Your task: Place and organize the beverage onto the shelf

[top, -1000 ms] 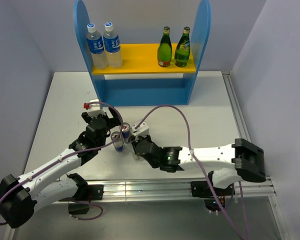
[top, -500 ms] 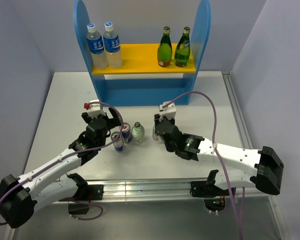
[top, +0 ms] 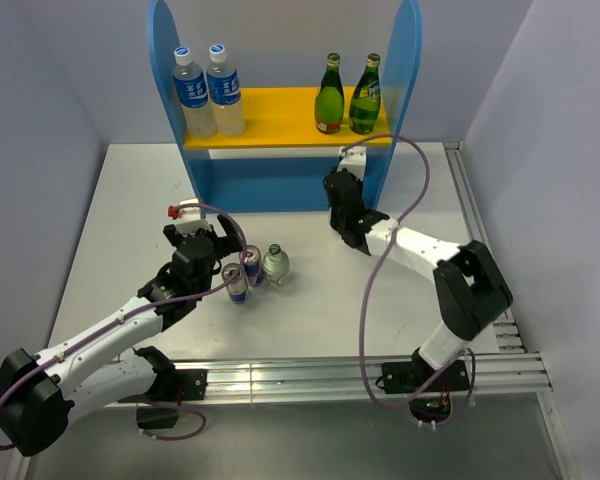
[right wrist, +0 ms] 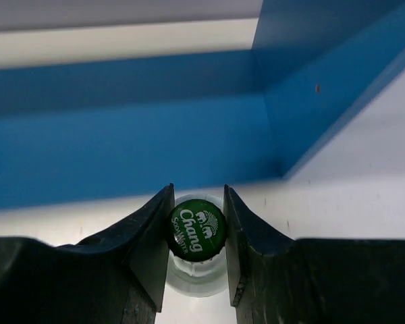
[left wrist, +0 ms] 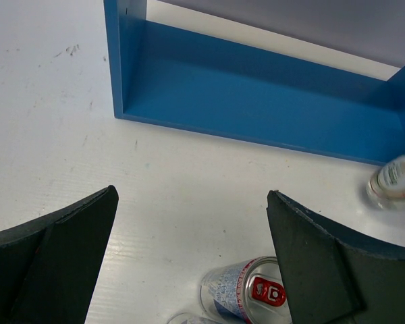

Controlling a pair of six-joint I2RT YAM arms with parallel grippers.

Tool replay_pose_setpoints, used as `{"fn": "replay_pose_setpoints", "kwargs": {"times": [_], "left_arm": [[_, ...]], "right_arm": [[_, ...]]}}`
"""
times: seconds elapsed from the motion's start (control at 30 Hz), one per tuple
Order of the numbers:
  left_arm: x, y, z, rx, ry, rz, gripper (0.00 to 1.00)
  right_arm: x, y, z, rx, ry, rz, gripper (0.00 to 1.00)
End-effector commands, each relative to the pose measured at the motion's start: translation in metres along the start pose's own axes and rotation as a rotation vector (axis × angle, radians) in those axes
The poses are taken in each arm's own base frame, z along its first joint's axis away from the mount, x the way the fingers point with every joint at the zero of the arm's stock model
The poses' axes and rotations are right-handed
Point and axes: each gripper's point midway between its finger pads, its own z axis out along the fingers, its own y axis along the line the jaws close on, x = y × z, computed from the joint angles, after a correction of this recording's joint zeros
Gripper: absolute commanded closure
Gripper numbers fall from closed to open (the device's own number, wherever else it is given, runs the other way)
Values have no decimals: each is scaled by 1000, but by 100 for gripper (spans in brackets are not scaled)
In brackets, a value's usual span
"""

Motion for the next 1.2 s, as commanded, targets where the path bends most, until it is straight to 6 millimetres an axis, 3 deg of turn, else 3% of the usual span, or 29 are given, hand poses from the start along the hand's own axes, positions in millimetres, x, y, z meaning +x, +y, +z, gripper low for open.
{"fn": "replay_pose_setpoints", "kwargs": {"times": [0.0, 0.17, 0.4, 0.77, 1.0, 1.03, 1.07, 1.1, 1.13, 1.17], "left_arm": [[-23, -9, 1, 10, -49, -40, 1], [-22, -9, 2, 10, -48, -41, 1], [-18, -10, 4, 7, -39, -33, 1], [-18, -10, 4, 9, -40, -37, 1], [-18, -10, 4, 7, -39, -36, 1], [-19, -10, 4, 9, -42, -36, 1], [-18, -9, 4, 7, -41, -37, 1], [-18, -9, 4, 7, -38, -33, 1], [-18, -10, 4, 9, -39, -34, 1], [-18, -10, 4, 7, -38, -35, 1]], "right_arm": [[-102, 5, 21, -9, -244, 219, 100], [-109, -2, 62, 51, -252, 226, 100], [-94, -16, 93, 112, -265, 244, 100], [-70, -32, 105, 215, -327, 279, 100], [-57, -24, 120, 221, -288, 240, 100], [-60, -23, 121, 217, -284, 238, 97], [-55, -19, 123, 203, -264, 220, 83], [-56, -19, 123, 200, -263, 218, 66], [-54, -19, 123, 197, -260, 218, 38], [-53, -16, 122, 183, -261, 216, 27]]}}
